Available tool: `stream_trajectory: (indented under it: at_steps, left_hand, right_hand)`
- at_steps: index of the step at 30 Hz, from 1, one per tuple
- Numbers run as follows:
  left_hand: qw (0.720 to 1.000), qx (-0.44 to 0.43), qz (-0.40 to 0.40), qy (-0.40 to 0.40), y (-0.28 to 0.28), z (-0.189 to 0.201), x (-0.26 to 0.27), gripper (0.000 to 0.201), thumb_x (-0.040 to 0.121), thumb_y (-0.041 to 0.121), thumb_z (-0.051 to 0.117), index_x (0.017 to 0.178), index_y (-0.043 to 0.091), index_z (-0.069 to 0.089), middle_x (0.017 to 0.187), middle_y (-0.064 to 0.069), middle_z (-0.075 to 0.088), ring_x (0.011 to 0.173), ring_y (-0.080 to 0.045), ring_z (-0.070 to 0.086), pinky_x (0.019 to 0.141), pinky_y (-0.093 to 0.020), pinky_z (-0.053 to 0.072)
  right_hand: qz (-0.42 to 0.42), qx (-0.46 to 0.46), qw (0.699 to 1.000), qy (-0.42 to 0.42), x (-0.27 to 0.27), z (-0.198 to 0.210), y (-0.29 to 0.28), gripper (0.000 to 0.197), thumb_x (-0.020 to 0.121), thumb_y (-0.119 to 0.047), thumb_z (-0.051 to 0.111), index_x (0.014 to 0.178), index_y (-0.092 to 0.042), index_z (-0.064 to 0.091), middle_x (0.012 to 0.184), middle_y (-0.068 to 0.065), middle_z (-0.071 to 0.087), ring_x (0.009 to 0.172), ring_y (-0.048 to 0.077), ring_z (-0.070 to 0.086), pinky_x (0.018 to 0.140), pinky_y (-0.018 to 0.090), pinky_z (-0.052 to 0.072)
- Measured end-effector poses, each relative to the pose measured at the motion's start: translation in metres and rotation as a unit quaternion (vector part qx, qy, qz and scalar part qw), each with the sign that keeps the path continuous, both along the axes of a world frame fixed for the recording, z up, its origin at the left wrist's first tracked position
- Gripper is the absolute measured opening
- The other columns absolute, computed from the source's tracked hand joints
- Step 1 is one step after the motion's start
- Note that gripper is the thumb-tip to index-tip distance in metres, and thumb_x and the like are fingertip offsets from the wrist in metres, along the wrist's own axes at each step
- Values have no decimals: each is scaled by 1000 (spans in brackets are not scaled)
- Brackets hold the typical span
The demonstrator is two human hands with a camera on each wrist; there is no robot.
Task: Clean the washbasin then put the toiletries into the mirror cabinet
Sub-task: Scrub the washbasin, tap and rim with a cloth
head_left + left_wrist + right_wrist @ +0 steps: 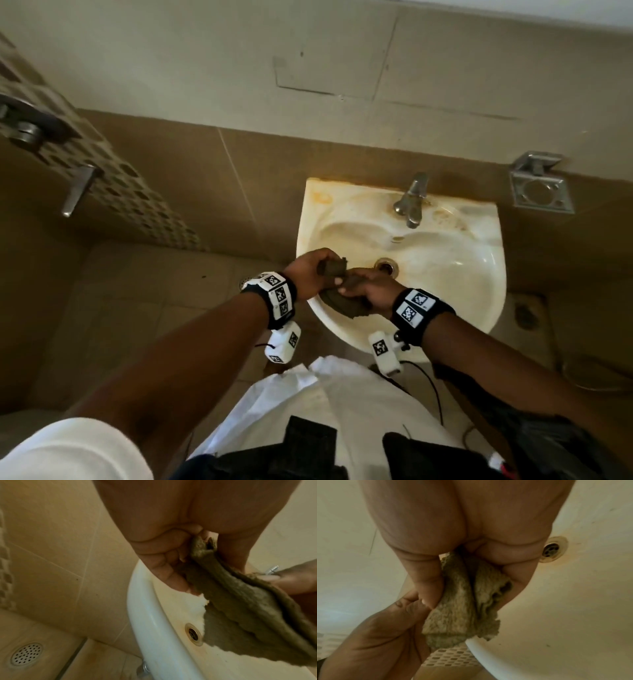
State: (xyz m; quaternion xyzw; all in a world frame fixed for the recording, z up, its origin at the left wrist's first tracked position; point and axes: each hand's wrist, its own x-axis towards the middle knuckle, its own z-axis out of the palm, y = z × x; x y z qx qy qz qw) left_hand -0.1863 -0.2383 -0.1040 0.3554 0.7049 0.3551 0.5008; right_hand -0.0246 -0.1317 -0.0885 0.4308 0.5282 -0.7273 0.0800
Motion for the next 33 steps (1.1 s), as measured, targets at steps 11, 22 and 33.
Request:
stream_trajectory:
  at_steps: [11, 22, 33]
  left_hand:
    - [973, -43, 227, -5, -15, -35, -61, 44, 71, 46, 78, 110, 32, 63, 103, 7, 67, 109, -24, 65, 102, -41, 51]
    - [955, -63, 271, -100, 4, -41, -55, 52, 103, 9, 54, 152, 6, 36, 149, -6, 46, 129, -16, 47, 115, -32, 37]
    - [890, -13, 377, -257, 2, -31, -65, 49, 108, 6, 41, 155, 16, 31, 114, -18, 58, 81, -16, 58, 57, -17, 55]
  right_hand:
    - [-64, 492, 852, -167, -95, 13, 87, 76, 91, -2, 52, 157, -23, 19, 153, 9, 41, 135, 28, 44, 107, 28, 36]
    - [305, 522, 794, -59, -118, -61, 30, 75, 95, -9, 39, 159, -16, 0, 166, 7, -5, 153, 26, -3, 124, 44, 8]
    - [305, 542, 783, -22, -135, -63, 27, 69, 97, -16, 43, 158, -11, 11, 166, 11, 5, 153, 32, 1, 123, 49, 13]
